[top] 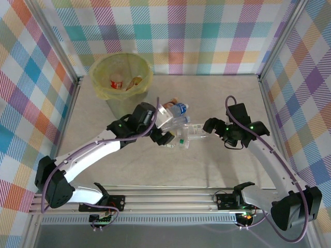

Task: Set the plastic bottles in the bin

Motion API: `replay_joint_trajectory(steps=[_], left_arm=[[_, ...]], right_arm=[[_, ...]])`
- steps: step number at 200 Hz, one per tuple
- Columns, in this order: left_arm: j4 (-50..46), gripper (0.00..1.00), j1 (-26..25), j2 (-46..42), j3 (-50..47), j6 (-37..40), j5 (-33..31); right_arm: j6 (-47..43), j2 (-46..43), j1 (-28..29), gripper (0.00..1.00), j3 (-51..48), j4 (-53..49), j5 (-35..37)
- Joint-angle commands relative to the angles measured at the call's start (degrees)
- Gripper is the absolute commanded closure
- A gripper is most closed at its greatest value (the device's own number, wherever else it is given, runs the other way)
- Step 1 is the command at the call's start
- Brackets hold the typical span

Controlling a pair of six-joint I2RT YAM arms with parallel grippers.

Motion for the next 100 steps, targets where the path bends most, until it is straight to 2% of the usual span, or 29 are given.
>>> replay_joint_trajectory(steps=[1,35,84,100], left_arm=[[2.7,0.0,-0.1,2.0,-2.7,13.5,3.8],[5.9,0.0,0.5,6.6,-4.7,22.2,3.9],[5.9,0.0,1.6,16.8,-0.7,26.2,3.7],[9.6,0.0,1.6,18.5,-0.5,26.9,3.3]], right_arm=[[0.4,0.2,-0.2,0.0,-0.6,-0.6,-0.6],[0.6,0.1,-0.2,0.0,-0.6,-1.1,0.1],[0.5,-0.7,-0.2,0.0,-0.9,-1.8,1.5],[0.3,-1.0,-0.3,0.0,-0.8,-1.8,1.6]])
